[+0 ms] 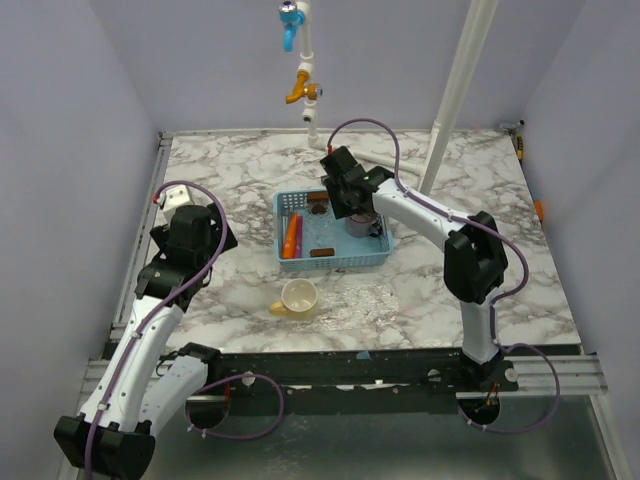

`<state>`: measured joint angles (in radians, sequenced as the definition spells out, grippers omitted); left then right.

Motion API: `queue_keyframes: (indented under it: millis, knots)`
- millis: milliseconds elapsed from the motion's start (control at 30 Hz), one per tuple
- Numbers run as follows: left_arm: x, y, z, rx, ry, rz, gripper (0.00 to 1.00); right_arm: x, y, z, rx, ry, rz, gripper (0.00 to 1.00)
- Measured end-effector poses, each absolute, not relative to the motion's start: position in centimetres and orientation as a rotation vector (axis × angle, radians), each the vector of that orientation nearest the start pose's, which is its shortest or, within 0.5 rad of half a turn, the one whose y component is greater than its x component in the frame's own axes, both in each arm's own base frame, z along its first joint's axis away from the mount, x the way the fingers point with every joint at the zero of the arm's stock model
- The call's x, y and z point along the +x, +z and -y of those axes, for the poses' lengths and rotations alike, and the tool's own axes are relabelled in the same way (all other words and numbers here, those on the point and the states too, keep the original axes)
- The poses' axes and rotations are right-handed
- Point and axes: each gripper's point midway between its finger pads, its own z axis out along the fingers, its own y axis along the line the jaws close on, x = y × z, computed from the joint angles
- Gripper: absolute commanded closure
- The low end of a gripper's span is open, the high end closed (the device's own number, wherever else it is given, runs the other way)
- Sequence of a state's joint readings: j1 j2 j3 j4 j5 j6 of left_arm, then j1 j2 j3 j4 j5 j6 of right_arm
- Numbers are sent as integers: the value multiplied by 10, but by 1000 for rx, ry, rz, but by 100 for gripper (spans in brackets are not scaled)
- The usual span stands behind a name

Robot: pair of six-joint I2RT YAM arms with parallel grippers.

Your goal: Prepare toiletry sets of a toothbrush and toothpaste on the tray

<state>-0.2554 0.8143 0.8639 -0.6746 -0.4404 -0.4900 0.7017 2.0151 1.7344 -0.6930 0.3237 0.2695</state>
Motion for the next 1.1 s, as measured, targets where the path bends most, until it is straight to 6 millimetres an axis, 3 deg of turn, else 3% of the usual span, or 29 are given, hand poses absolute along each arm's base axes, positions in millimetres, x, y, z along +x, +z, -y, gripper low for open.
queue_keyframes:
  millis: [433, 767, 1100]
  knots:
    - [261, 206, 10, -484, 43, -2077, 1, 410, 88, -277, -380, -29, -2486, 71]
    - [261, 205, 10, -483, 44, -2079, 1, 412, 86, -281, -384, -3, -2484, 99]
    - [262, 204, 11, -478, 45, -2087, 1, 411, 89, -280, -414, 2, -2468, 100]
